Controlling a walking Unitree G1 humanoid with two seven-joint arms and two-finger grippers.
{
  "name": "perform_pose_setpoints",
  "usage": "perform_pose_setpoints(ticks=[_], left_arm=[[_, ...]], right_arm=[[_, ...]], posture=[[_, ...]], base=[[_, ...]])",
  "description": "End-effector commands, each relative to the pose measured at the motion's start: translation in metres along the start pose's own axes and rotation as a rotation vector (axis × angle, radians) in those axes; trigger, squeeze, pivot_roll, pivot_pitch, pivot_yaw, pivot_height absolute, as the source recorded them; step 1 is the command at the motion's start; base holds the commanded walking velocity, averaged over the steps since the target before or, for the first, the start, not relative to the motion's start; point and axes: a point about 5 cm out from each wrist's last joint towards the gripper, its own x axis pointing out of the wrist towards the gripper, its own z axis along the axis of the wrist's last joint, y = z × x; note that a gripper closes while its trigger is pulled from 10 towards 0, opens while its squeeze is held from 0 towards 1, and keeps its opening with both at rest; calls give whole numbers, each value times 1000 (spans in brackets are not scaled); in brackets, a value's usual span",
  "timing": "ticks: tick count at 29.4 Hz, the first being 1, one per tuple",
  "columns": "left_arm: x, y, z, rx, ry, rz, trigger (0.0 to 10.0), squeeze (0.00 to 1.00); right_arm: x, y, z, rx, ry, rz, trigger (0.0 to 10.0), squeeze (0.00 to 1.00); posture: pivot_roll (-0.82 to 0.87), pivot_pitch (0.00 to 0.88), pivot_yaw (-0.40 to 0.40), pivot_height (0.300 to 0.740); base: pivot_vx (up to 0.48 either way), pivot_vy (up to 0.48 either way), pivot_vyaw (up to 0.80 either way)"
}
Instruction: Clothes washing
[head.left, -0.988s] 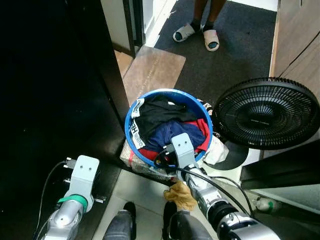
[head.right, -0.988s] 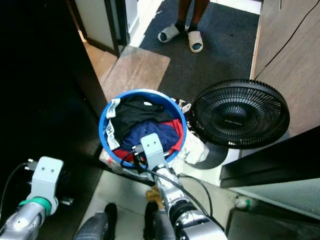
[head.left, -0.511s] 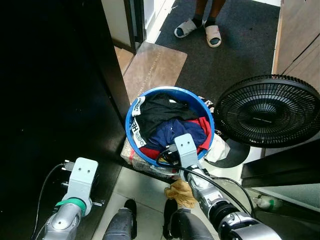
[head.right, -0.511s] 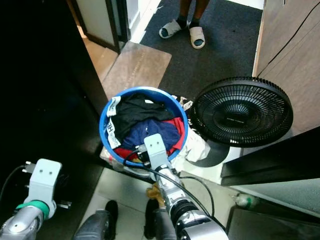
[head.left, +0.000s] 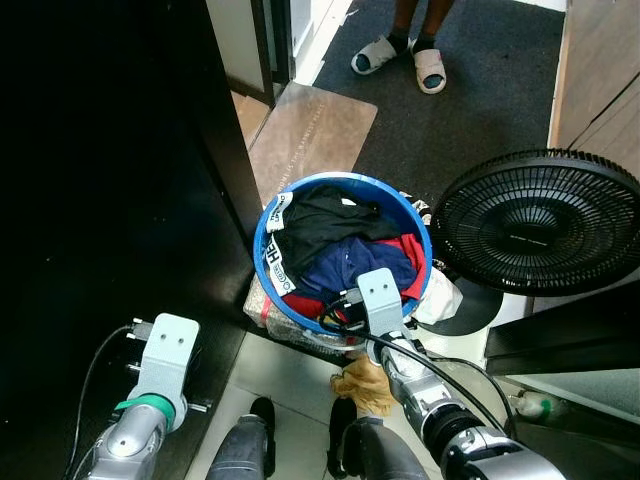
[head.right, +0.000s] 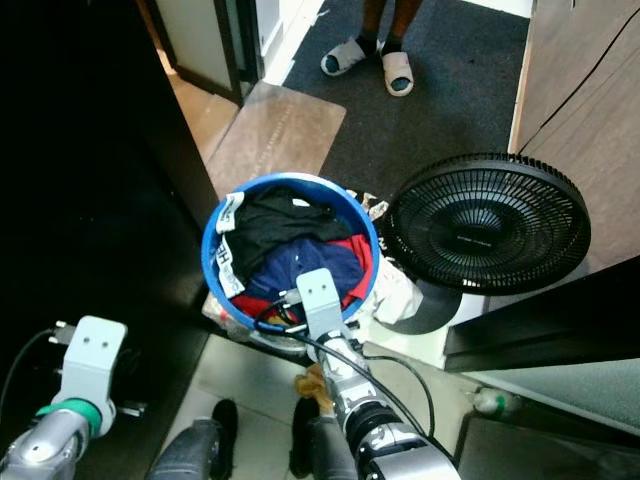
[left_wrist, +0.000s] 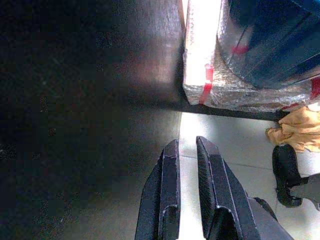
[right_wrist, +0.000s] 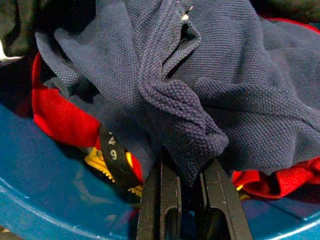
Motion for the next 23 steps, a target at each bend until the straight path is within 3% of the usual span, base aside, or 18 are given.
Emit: perform_pose_setpoints(ticks=[1,6,7,8,9,11,12,14,15,19,20,23], left_arm=[[-3,-2,-17,-5,64,-7,10000,0],[0,-2,-16,-6,60,-9,10000,0],[7,-3,-14,-9,50,-10,10000,0],[7,-3,-14,-9,50,-10,10000,0],[13,-4,-12,-14,38,-10,10000,0],[13,-4,-12,-14,38,-10,10000,0],[19,-4,-10,-21,27,-10,10000,0],[19,-4,-10,-21,27,-10,10000,0],[25,-6,-9,-29,20,-12,10000,0],[30,-7,-8,-34,15,-14,10000,0],[35,-8,-7,-39,11,-17,10000,0],[39,-10,-5,-43,5,-20,10000,0]], right_arm=[[-7,-1,-18,28,52,-15,0,0],[-6,-6,-12,39,12,-31,0,0],[-4,-18,3,54,-75,-61,0,0],[-4,-18,3,54,-75,-61,0,0],[-3,-31,20,61,-178,-92,0,0],[-3,-31,20,61,-178,-92,0,0],[-5,-44,38,65,-282,-123,0,0],[-5,-44,38,65,-282,-123,0,0],[-9,-56,53,61,-365,-158,0,0],[-14,-64,63,55,-423,-185,0,0],[-19,-70,67,44,-459,-205,10000,0],[-26,-74,67,29,-480,-219,10000,0]], posture=[[282,411,78,740],[269,374,72,740],[236,277,59,740],[236,277,59,740],[219,229,54,740],[219,229,54,740],[195,176,53,740],[195,176,53,740],[163,112,52,740],[152,87,52,740],[131,41,50,740],[113,8,51,740]], base=[[0,0,0],[0,0,0],[0,0,0],[0,0,0],[0,0,0],[0,0,0],[0,0,0],[0,0,0],[0,0,0],[0,0,0],[0,0,0],[0,0,0]])
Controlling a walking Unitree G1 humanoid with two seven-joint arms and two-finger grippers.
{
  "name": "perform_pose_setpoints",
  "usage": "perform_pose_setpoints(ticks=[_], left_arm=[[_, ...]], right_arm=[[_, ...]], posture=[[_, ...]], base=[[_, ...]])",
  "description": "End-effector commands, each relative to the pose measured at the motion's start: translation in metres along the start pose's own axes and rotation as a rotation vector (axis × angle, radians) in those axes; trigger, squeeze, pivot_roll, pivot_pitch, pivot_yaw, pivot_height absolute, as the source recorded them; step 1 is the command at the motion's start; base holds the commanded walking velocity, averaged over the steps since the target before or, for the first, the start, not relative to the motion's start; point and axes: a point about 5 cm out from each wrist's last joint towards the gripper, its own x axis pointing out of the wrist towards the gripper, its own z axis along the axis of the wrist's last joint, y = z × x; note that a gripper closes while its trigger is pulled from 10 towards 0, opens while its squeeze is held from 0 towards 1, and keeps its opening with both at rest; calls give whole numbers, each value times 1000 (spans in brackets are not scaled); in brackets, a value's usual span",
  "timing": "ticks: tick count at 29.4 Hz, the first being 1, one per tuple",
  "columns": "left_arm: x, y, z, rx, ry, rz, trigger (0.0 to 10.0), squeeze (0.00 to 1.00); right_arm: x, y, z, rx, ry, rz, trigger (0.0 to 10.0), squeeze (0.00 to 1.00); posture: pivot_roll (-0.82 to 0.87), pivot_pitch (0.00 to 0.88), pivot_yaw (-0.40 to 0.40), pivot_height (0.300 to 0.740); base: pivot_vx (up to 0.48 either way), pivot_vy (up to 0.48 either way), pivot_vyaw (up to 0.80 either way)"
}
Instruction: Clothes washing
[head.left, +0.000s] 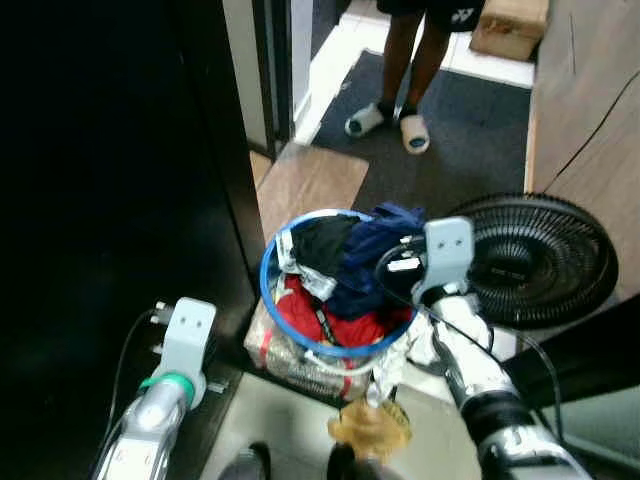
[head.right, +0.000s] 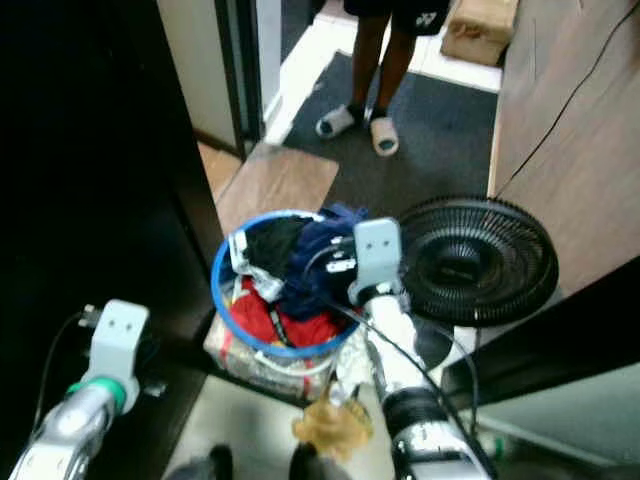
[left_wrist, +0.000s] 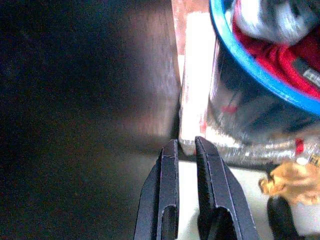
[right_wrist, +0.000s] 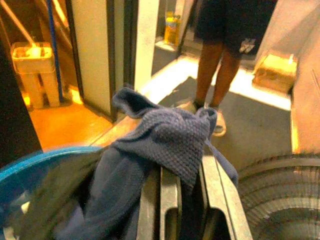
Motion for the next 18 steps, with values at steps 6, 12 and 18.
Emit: perform_pose_setpoints(ticks=[6,12,18], left_arm=[[3,0,-1,-25,-9,2,10000,0],[9,-1,16,-47,-69,-10,10000,0],[18,-7,20,-36,-85,-42,10000,0]], right_arm=[[-28,-2,-6,-1,-1,-11,10000,0],[-66,6,-27,38,78,-40,10000,0],[-44,2,14,49,-68,-82,10000,0]], posture=[[78,0,49,740],[59,0,63,740],[40,0,94,740]], base=[[0,0,0],[0,0,0],[0,0,0]])
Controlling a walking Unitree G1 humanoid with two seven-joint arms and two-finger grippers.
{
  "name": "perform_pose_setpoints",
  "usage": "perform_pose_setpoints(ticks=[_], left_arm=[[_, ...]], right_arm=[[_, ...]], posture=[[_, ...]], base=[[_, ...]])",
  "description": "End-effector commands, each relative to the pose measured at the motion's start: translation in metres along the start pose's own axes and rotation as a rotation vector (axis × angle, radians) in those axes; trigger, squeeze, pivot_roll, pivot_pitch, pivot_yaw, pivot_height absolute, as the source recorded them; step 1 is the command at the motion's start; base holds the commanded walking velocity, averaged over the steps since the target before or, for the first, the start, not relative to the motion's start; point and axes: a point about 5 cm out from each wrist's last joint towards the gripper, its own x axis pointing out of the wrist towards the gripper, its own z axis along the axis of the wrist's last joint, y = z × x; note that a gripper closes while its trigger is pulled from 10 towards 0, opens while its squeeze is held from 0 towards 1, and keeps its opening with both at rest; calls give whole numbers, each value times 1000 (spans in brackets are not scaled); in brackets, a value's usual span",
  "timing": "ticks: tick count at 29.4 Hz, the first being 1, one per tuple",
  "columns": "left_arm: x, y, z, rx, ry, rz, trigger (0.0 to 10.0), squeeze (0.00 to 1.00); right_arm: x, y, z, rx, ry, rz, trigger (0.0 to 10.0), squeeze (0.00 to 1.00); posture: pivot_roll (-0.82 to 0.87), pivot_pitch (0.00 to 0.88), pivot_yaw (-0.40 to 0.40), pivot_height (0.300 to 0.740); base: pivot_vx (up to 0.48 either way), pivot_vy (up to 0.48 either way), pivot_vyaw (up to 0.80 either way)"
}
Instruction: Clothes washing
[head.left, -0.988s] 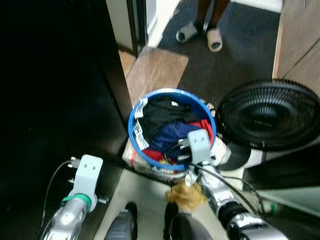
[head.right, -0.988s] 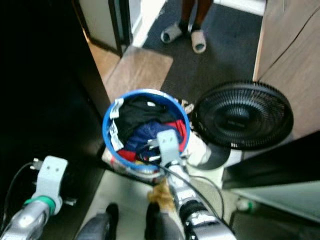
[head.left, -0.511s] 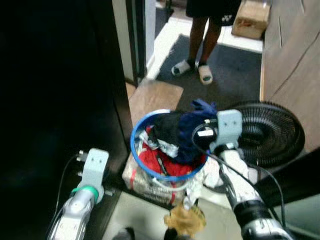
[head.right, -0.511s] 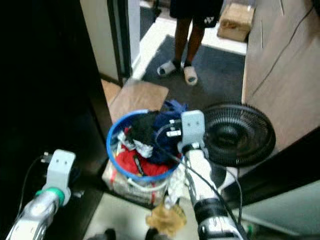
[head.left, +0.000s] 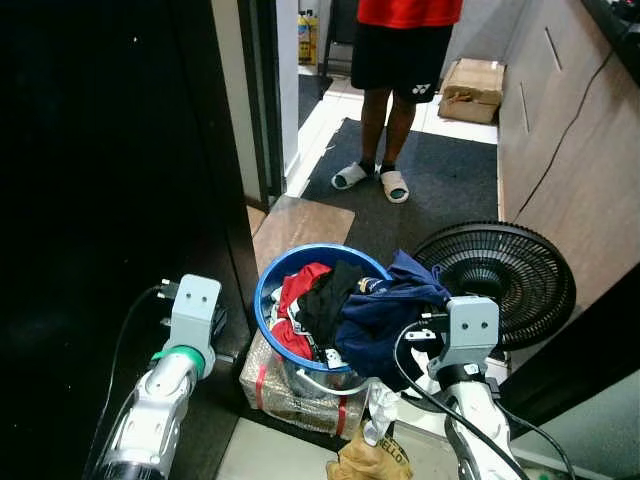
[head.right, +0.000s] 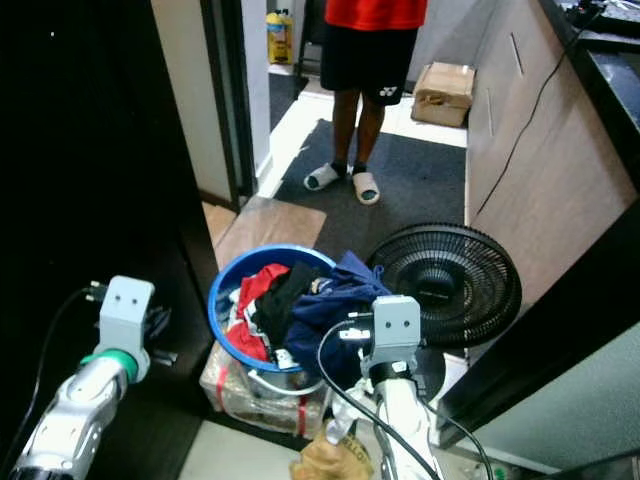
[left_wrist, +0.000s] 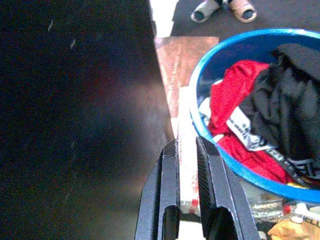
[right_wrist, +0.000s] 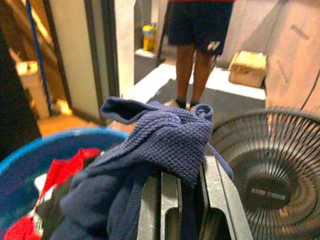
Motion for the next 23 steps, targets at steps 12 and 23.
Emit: perform_pose_setpoints(ticks=[12,23], left_arm=[[3,-12,-4,-29,4,-30,10000,0],[7,-20,32,-132,-117,-32,10000,0]], right_arm=[[40,4,101,-62,-358,12,10000,0],[63,19,156,-96,-529,67,10000,0]], posture=[[81,0,74,740],[96,0,57,740]], base=[[0,0,0],[0,0,0]])
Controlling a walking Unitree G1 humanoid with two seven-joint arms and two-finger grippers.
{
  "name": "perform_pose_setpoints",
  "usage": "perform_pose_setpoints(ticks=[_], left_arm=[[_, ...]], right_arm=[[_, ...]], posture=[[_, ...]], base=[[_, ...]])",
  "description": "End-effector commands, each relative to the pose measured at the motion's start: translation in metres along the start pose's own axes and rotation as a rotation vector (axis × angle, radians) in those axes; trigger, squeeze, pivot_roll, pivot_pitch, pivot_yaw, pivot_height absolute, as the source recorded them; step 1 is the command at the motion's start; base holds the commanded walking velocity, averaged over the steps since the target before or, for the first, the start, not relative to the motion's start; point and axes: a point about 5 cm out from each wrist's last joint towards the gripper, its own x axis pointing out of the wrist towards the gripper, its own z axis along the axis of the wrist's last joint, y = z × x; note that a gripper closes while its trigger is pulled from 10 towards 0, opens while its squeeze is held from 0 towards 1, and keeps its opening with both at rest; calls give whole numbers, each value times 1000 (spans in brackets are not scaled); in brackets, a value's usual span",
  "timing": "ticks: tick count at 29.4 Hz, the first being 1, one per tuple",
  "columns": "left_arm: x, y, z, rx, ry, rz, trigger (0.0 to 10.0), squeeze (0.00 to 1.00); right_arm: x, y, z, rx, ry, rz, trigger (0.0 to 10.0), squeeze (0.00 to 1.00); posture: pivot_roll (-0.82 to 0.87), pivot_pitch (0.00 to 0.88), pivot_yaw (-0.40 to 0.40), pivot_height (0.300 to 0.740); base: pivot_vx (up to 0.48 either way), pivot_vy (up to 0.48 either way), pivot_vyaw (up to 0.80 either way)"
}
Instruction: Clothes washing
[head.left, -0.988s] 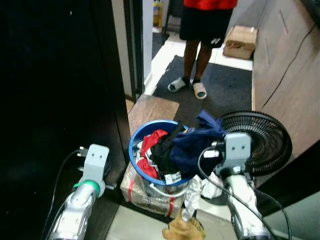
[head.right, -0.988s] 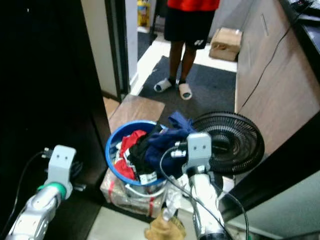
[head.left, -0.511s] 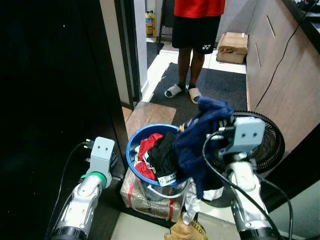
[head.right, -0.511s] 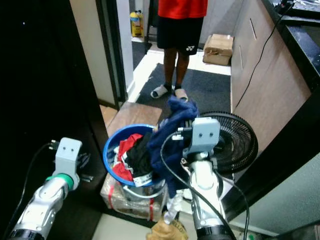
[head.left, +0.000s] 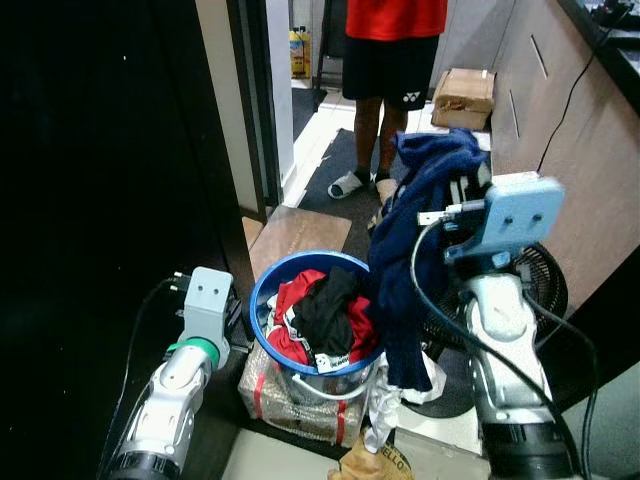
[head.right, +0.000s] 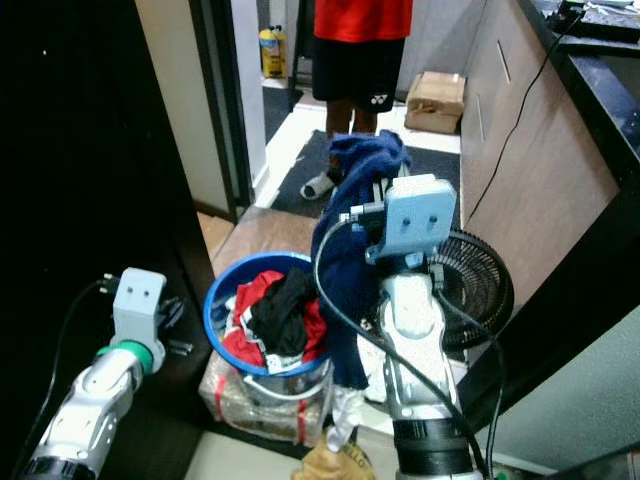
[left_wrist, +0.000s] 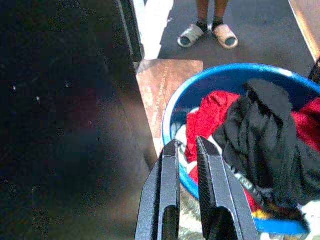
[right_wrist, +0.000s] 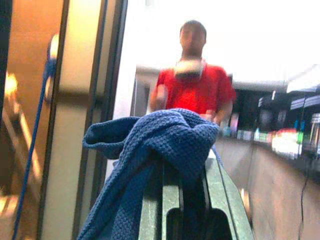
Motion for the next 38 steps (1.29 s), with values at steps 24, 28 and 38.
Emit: perform_pose_setpoints(ticks=[24,28,38], left_arm=[[-17,-20,134,38,-521,-48,10000,0],[-17,-19,128,-40,-475,-49,10000,0],[-9,-33,146,-37,-500,-128,10000,0]], right_arm=[[-54,66,-60,39,305,288,10000,0],[-50,60,-59,116,313,212,10000,0],[6,3,7,22,7,26,10000,0]], posture=[[120,0,-41,740],[120,0,-21,740],[86,0,37,740]], base=[[0,0,0],[0,0,0],[0,0,0]])
